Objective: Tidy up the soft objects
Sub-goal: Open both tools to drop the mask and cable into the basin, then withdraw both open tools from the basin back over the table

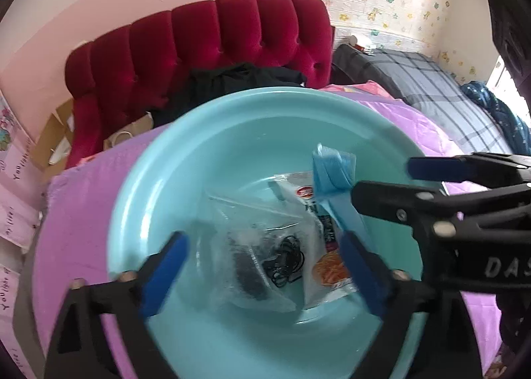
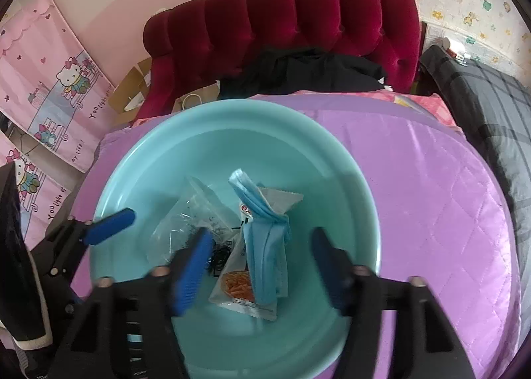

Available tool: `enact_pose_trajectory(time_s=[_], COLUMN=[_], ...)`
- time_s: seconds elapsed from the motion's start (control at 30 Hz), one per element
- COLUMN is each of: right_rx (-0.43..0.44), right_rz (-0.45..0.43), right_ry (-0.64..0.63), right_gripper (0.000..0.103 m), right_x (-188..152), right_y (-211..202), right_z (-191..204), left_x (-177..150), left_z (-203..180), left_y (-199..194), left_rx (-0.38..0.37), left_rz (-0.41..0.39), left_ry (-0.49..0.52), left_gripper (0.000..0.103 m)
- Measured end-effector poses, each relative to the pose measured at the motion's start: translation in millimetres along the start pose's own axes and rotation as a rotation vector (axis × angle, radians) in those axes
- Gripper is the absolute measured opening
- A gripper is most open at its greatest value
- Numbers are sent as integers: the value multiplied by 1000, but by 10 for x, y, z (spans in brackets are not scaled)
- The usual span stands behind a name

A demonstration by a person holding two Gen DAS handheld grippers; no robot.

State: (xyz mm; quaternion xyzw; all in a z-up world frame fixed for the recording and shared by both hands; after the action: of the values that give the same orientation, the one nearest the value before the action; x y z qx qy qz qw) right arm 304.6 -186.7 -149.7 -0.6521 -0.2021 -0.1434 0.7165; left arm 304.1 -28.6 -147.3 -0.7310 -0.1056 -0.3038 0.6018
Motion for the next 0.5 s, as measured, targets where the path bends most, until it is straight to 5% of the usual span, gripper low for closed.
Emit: enact_pose_trajectory(time_s=[0.13, 0.5], right_rx=[-45, -67], right_rz=[-16, -36], right_ry=[-18, -42], right_gripper=[100, 103], right_x=[-38, -293], right_y=[-51, -350], right_z=[-2, 13], left_x=[-50, -312], left_z=[21, 9], left_y=[-83, -465], left_rx=[21, 63], left_rz=[-13, -23], left_ry=[-12, -4], left_gripper=[103, 103])
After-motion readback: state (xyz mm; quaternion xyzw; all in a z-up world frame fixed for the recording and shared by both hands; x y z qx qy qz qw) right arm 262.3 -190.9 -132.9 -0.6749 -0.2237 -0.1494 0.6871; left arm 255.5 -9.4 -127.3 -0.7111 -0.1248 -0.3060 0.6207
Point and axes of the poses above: each gripper's, at about its wrist camera, not at the fingertips, and y roughly the way its jaws point, z to its left, x to its top, the point moved 4 cm from there along y, roughly the way its jaws point, and after that the axes turned 5 degrees about -x, right-handed, at the moved point
